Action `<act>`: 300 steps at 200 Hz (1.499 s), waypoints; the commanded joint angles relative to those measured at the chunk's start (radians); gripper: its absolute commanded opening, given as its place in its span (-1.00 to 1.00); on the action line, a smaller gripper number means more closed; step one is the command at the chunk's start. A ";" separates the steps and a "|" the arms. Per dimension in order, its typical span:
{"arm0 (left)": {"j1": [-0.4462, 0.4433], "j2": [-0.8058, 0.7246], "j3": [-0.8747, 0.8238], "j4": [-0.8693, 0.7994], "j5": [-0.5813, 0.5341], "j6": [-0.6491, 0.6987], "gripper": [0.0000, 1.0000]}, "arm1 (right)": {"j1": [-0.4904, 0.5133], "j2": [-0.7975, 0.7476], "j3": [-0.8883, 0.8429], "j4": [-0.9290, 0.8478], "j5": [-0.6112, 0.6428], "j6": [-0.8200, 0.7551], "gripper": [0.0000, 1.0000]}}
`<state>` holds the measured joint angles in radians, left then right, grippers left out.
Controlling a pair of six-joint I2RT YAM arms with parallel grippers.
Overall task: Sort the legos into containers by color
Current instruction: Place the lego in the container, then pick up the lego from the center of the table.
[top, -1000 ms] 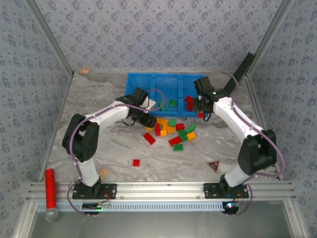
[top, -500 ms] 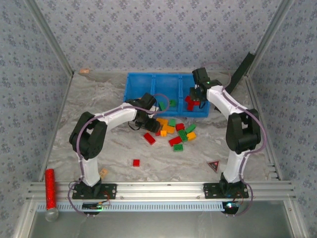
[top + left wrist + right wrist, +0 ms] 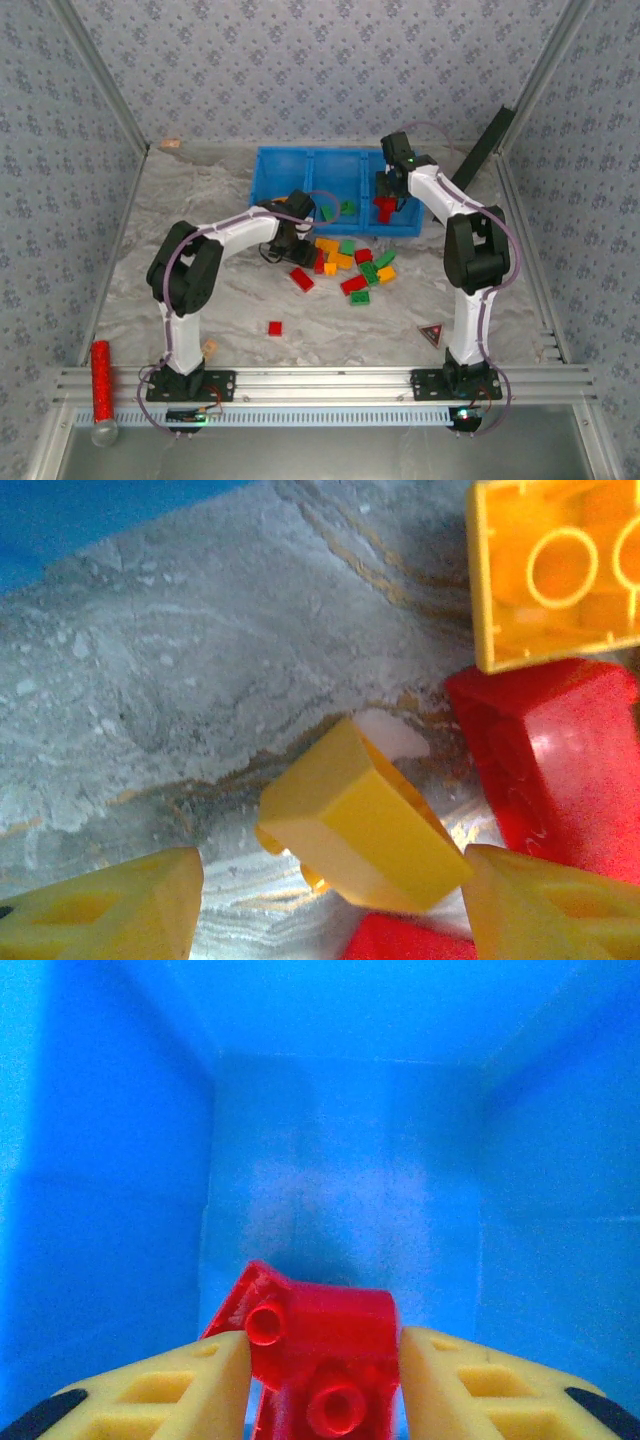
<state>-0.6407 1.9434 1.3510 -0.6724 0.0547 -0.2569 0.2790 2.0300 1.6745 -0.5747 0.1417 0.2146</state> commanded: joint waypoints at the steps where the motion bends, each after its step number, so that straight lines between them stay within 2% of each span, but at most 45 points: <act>1: 0.007 0.032 0.020 0.023 0.005 -0.022 0.37 | -0.001 -0.017 0.019 -0.021 -0.005 -0.015 -0.02; 41: 0.020 0.064 0.037 0.050 0.032 -0.016 0.37 | 0.013 -0.093 -0.039 -0.060 -0.007 -0.017 0.10; 88: 0.029 0.097 0.056 0.086 0.083 0.017 0.25 | 0.052 -0.269 -0.174 -0.117 0.021 0.011 0.14; 130: 0.037 0.113 0.065 0.076 0.097 0.034 0.03 | 0.112 -0.462 -0.374 -0.178 -0.007 0.099 0.16; 173: 0.045 0.084 0.038 0.059 0.102 0.041 -0.23 | 0.242 -0.587 -0.582 -0.211 -0.074 0.221 0.18; 234: 0.055 -0.061 0.028 -0.014 0.094 0.031 -0.36 | 0.420 -0.678 -0.799 -0.090 -0.157 0.493 0.29; 300: 0.086 -0.123 0.237 -0.122 0.082 0.076 -0.40 | 0.494 -0.660 -0.855 -0.017 -0.144 0.547 0.53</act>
<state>-0.5735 1.8648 1.4921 -0.7456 0.1341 -0.2176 0.7582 1.3598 0.8272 -0.6258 -0.0063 0.7238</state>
